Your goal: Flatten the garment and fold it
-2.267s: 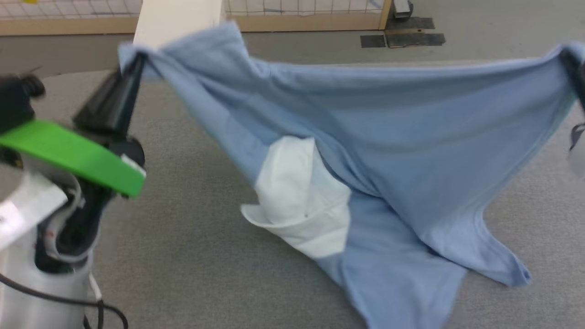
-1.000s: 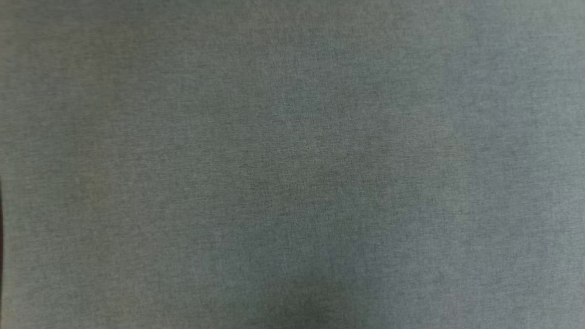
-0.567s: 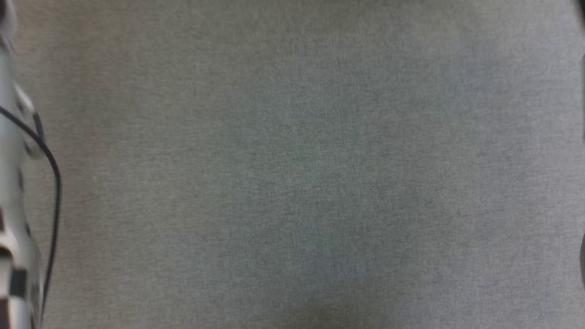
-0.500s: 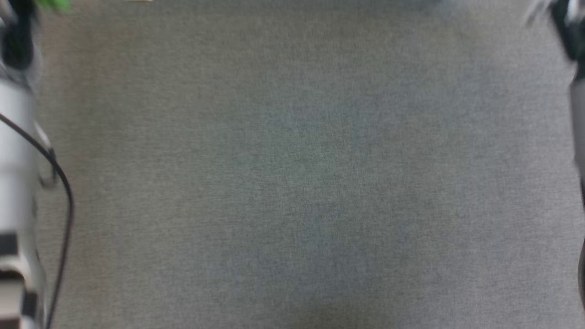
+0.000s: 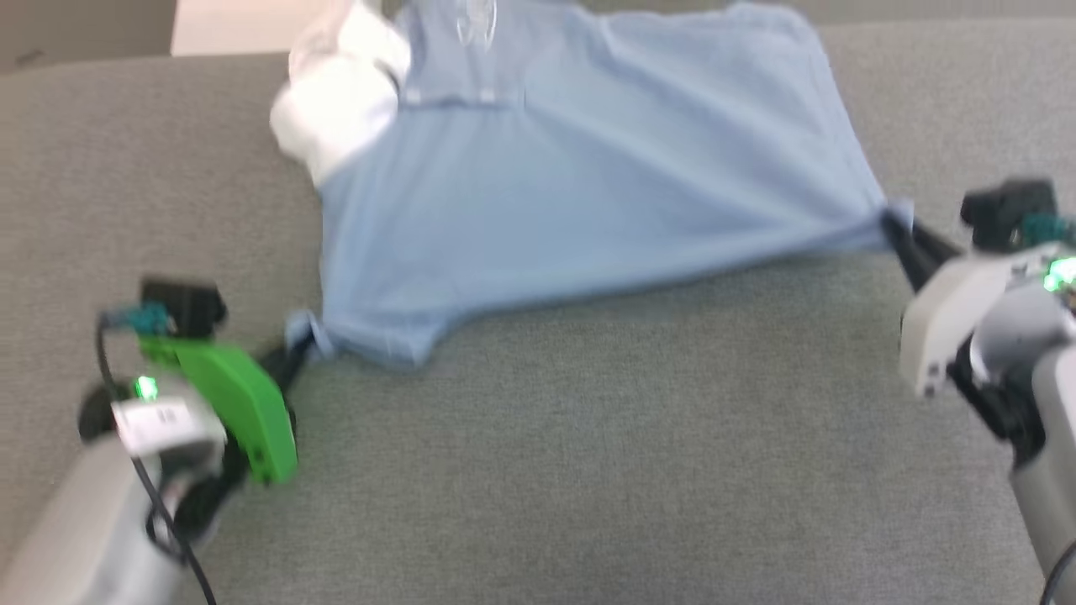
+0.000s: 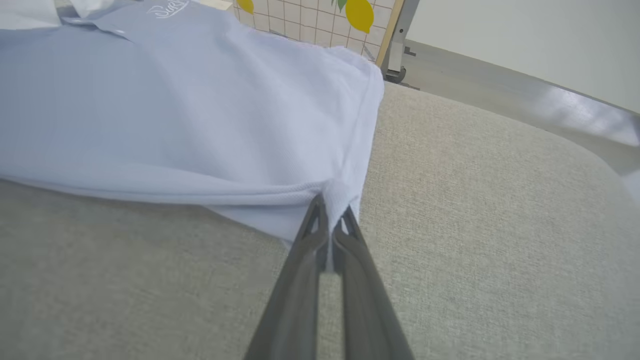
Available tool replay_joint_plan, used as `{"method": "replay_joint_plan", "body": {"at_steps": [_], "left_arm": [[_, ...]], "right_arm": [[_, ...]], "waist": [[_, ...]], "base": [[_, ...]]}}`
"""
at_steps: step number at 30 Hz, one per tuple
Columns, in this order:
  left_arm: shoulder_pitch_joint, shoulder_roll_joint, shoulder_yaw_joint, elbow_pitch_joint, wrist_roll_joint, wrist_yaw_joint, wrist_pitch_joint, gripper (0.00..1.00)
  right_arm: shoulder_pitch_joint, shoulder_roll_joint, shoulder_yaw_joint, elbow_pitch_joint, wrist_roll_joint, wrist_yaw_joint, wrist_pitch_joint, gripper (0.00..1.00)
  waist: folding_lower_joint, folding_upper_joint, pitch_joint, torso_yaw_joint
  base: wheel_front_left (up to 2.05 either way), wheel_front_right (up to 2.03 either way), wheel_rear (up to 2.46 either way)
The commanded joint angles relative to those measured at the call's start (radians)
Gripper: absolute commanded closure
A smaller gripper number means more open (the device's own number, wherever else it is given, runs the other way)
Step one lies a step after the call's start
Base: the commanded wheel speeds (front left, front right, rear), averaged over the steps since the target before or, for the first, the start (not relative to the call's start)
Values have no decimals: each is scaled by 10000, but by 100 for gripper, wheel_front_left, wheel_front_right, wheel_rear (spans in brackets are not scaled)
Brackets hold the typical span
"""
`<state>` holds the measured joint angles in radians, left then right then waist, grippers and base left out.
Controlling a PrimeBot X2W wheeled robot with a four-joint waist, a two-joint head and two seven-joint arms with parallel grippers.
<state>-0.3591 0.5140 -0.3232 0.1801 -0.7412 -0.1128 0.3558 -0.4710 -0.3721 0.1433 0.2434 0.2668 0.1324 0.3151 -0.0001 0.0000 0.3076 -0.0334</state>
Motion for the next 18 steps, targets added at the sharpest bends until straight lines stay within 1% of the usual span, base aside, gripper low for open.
{"method": "replay_joint_plan", "body": {"at_steps": [1,5,9,15,18], "left_arm": [[627,169,-7,-338,-240,173,223,100],[2064,448,43,-1297,-577,699,750,100],[3282,541,104,-2147,-932,1186,1081,100],[4772,694,54,-3066,-1166,1703,1352,100],[5389,569,98,-3336,-1407,1956,1341,100]], "right_arm": [[468,-140,6,-259,52,-17,155,100],[1633,-569,33,-807,-58,-17,648,100],[2834,-799,-107,-1219,-223,-17,1331,100],[4539,-786,-433,-1573,-164,-17,2275,100],[5256,-673,-631,-1797,-174,-17,2649,100]], "waist": [[1,0,-541,201],[1,0,-810,272],[1,0,-1042,384],[1,0,-1289,536],[1,0,-1344,569]], "base": [[0,0,0],[0,0,0],[0,0,0],[0,0,0],[0,0,0]]}}
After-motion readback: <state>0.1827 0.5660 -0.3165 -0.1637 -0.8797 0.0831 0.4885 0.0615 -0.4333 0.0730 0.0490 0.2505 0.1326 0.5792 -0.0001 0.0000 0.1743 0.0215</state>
